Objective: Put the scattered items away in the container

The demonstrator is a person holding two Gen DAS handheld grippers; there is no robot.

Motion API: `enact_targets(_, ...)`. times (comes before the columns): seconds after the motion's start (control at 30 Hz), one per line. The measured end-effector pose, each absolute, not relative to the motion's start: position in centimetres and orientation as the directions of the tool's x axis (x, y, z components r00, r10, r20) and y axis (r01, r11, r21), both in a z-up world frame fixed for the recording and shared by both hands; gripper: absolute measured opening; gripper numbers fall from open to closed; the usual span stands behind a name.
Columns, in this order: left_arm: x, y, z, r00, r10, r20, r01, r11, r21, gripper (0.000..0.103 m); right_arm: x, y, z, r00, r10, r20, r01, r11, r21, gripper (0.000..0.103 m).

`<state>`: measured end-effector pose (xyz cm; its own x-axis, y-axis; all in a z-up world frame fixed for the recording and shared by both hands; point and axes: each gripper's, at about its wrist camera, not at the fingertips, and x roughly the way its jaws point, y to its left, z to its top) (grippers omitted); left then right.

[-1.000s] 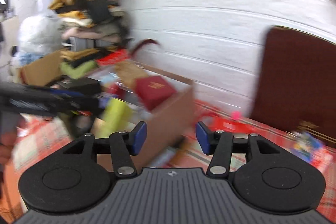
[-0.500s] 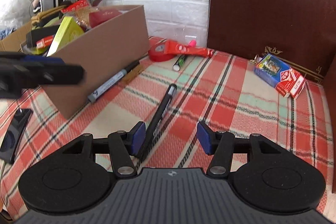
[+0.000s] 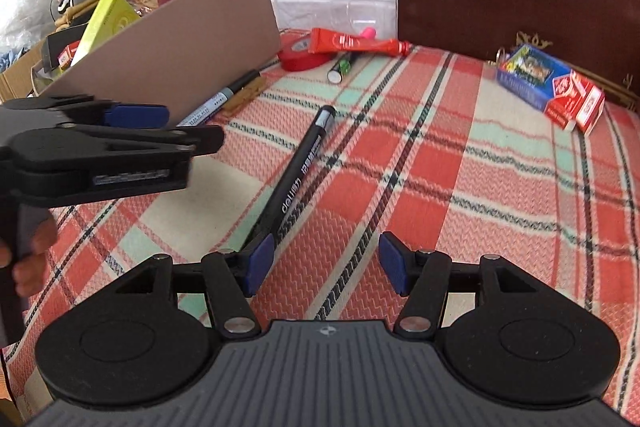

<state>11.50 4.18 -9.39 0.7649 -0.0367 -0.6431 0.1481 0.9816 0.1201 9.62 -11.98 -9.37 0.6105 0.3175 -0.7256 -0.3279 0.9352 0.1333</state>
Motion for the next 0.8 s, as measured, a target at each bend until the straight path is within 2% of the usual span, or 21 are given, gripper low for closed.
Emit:
enact_targets(0.1, 12.7, 4.0, -10.6, 0.736, -0.041, -0.675, 0.153, 0.982, 0.107, 0.071, 9.7, -12.4, -9.6, 0.608, 0.327, -0.723, -0.333, 0.932, 0.142, 0.065)
enact_targets(0.13, 13.0, 4.1, -11.0, 0.725, -0.052, -0.686, 0.151, 0.985, 0.085, 0.068, 9.7, -12.5, -9.6, 0.609, 0.329, -0.722, -0.334, 0.932, 0.142, 0.066)
enact_targets(0.27, 13.3, 5.1, -11.5, 0.706, -0.113, -0.699, 0.140, 0.990, -0.019, 0.070, 9.7, -13.1, -9.6, 0.617, 0.322, -0.718, -0.327, 0.935, 0.138, 0.068)
enact_targets(0.33, 12.3, 5.8, -11.3, 0.704, -0.138, -0.696, 0.136, 0.989, -0.059, 0.061, 9.9, -13.4, -9.6, 0.621, 0.317, -0.717, -0.318, 0.938, 0.139, 0.068)
enact_targets(0.57, 8.9, 8.3, -10.8, 0.697, -0.225, -0.681, 0.122, 0.973, -0.196, 0.062, 11.0, -13.2, -8.9, 0.647, 0.313, -0.695, -0.316, 0.940, 0.130, 0.068)
enact_targets(0.73, 7.5, 8.9, -11.3, 0.731, -0.165, -0.662, 0.079, 0.984, -0.158, 0.074, 11.9, -10.8, -8.0, 0.646, 0.353, -0.677, -0.386, 0.916, 0.109, 0.067)
enact_targets(0.8, 7.9, 9.2, -11.1, 0.735, -0.172, -0.656, 0.045, 0.977, -0.207, 0.078, 11.7, -10.3, -7.8, 0.642, 0.366, -0.673, -0.402, 0.909, 0.111, 0.067)
